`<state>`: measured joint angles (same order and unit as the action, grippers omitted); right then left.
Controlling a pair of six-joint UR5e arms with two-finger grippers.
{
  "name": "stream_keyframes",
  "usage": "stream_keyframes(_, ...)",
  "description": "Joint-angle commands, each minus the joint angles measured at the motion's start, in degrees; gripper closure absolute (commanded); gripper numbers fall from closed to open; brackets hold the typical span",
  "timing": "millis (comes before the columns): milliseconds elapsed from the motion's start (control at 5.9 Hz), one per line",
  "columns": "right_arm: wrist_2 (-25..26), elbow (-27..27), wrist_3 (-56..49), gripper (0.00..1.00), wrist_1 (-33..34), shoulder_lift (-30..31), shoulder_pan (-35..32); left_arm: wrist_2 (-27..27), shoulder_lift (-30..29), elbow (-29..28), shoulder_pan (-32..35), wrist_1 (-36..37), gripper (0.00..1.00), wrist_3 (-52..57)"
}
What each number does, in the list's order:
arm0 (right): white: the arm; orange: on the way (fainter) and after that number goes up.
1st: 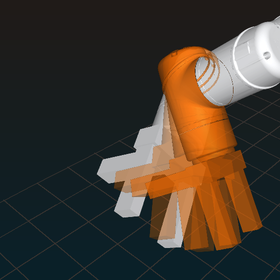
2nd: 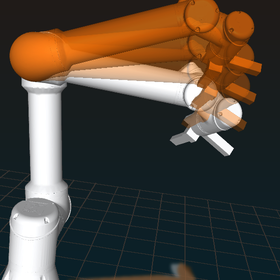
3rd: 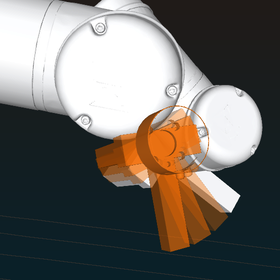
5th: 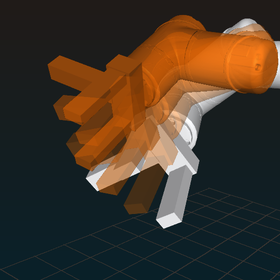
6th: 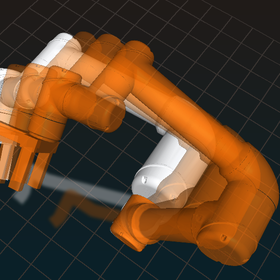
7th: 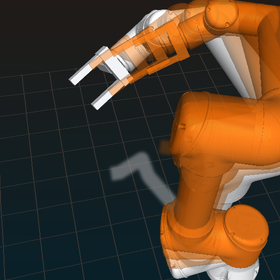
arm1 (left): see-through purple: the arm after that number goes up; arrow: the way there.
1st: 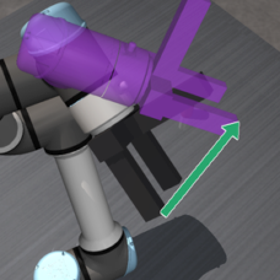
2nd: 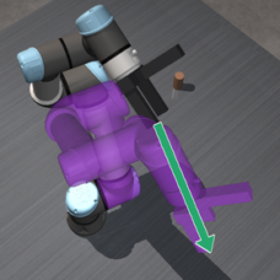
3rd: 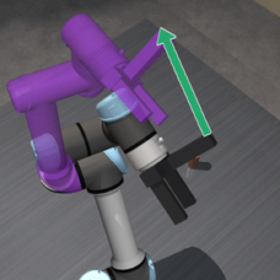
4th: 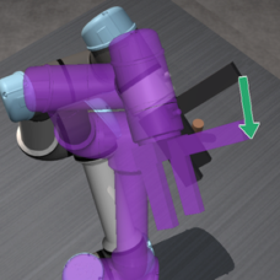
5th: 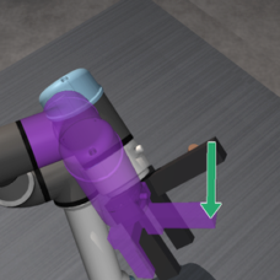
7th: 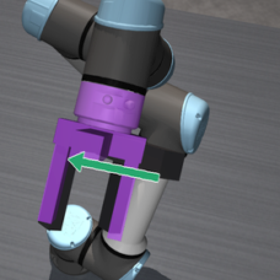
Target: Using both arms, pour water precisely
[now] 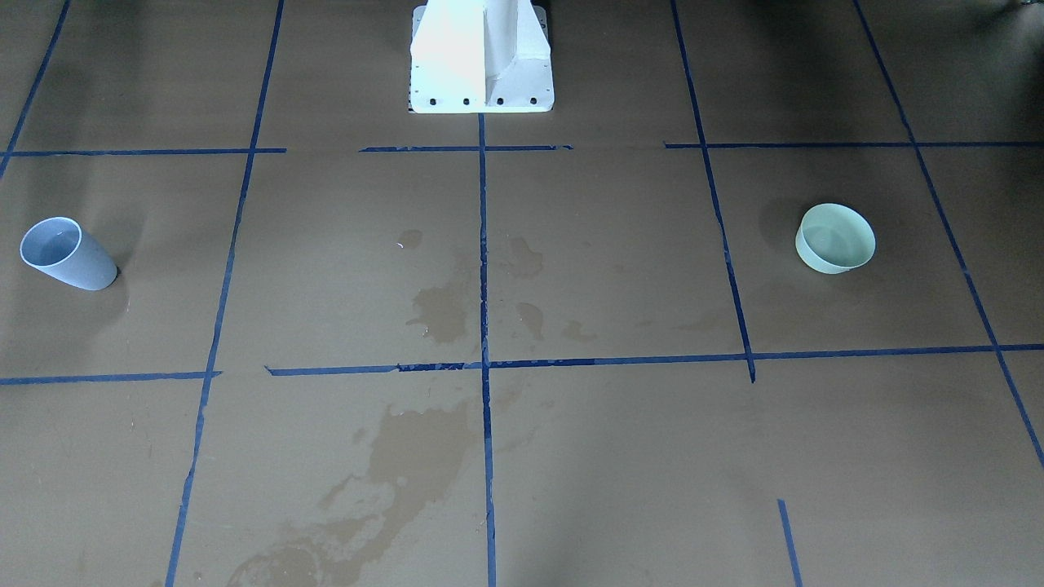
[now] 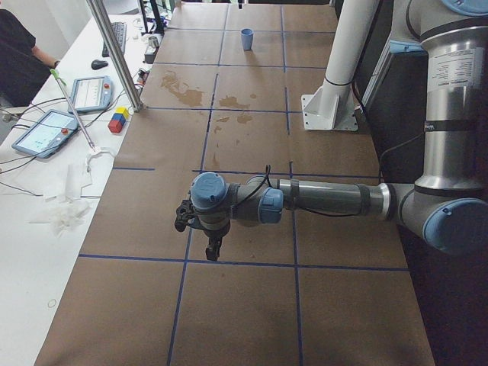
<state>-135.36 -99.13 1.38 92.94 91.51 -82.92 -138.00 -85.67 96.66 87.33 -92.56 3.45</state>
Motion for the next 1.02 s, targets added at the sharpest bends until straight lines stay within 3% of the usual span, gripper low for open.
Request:
stream_keyframes(0, -0.51, 1.12, 1.68, 0.00, 0.05, 0.07, 0.12, 0.53, 0.85, -0.07, -1.45, -2.86, 0.00, 0.59)
stream_keyframes(847, -1.83, 1.22, 1.35, 0.00, -6.96, 1.30, 1.62, -0.34, 1.21, -1.13, -1.90, -3.42, 0.00, 0.68)
